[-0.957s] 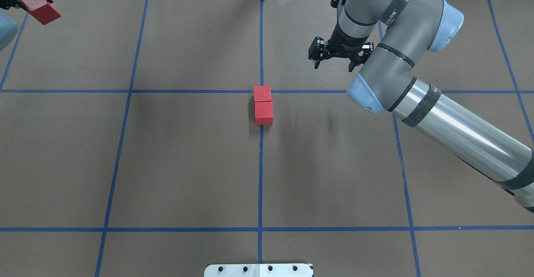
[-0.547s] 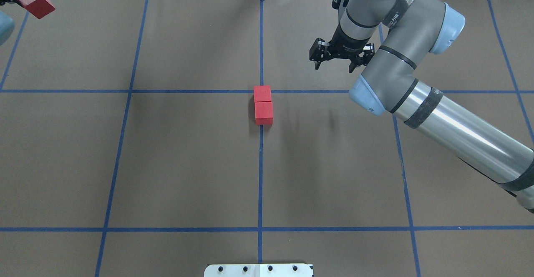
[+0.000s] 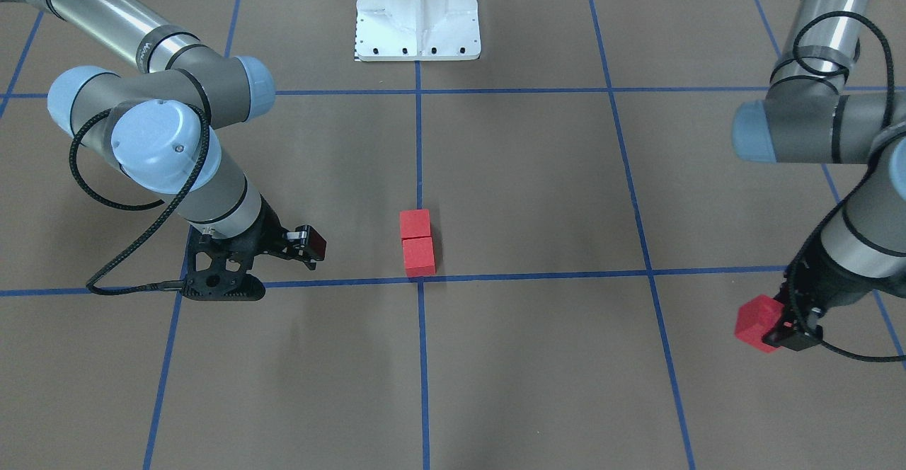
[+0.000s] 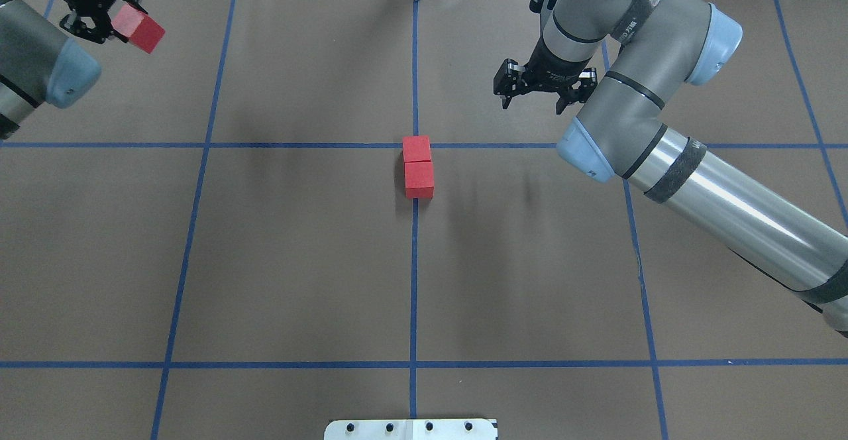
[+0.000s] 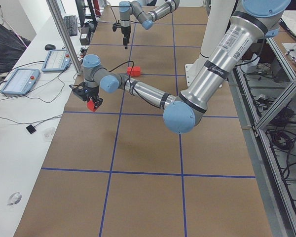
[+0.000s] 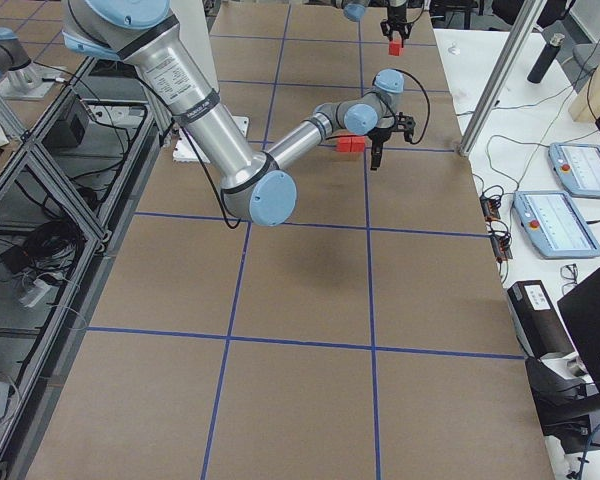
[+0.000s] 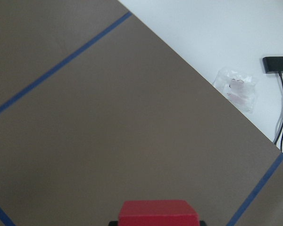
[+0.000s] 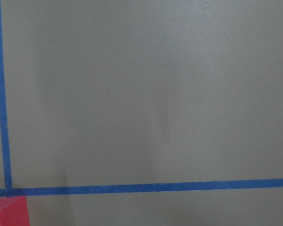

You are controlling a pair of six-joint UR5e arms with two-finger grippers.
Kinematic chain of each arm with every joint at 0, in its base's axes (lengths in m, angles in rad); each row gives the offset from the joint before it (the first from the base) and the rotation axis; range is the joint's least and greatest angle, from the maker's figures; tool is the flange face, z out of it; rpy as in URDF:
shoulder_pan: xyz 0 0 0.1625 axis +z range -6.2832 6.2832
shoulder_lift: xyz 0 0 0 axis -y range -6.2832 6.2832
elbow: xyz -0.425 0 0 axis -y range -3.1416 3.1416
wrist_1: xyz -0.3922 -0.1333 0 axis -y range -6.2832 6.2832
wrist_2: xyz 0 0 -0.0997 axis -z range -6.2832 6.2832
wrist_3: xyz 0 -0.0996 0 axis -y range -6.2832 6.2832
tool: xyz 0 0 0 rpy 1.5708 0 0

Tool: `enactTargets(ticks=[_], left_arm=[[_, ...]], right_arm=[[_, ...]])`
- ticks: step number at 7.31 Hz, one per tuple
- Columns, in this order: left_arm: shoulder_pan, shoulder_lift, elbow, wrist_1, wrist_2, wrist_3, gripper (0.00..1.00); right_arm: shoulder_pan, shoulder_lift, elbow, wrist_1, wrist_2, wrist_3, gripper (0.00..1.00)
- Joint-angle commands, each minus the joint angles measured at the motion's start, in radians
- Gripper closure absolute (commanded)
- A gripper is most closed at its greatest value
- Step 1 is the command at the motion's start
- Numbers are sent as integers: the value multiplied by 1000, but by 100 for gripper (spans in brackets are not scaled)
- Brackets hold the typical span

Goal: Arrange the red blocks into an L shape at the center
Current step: 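Carry the red cube with the left gripper toward the two center cubes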

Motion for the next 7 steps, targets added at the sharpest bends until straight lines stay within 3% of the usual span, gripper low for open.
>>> enactTargets(ticks=[1, 3, 7], left_arm=[[104, -102, -2, 152, 4, -236, 100], [187, -177, 3, 251, 5, -380, 100], [328, -222, 6, 296, 43, -542, 100]], right_arm=[[28, -15, 0, 41, 2, -12, 1], [54, -57, 3, 98, 2, -17, 1], [103, -96, 6, 99, 0, -33, 1]])
